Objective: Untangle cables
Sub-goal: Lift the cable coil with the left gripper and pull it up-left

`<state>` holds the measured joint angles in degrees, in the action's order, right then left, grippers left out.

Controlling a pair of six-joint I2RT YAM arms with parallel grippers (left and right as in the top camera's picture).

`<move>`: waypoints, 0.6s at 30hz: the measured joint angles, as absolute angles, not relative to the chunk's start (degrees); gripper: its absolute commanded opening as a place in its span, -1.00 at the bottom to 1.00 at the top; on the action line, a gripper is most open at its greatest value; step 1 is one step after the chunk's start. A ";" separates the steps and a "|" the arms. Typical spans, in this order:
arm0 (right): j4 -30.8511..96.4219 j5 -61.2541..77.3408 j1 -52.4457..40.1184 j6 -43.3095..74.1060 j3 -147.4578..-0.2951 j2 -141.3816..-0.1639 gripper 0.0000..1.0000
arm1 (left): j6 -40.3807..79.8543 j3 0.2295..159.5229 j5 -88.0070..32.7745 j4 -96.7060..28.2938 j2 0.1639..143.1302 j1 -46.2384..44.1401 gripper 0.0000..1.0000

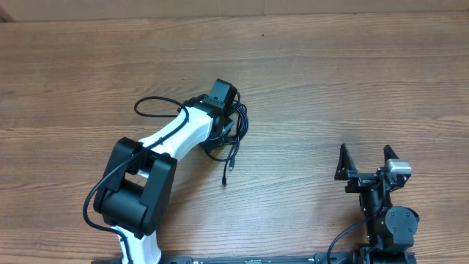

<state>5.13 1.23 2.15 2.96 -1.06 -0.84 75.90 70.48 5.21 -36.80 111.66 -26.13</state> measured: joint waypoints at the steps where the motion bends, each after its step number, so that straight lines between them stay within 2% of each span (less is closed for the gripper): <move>1: 5.15 1.26 2.15 2.98 -1.06 -0.84 1.00 | 75.55 70.48 5.21 -36.80 111.66 -26.13 -0.91; 8: 5.17 1.26 2.13 3.01 -1.06 -0.84 1.00 | 71.24 70.48 5.23 -35.77 111.72 -26.13 -0.91; 18: 5.13 1.23 2.15 2.94 -1.06 -0.84 1.00 | 52.69 72.93 5.13 -36.23 112.36 -26.13 -0.92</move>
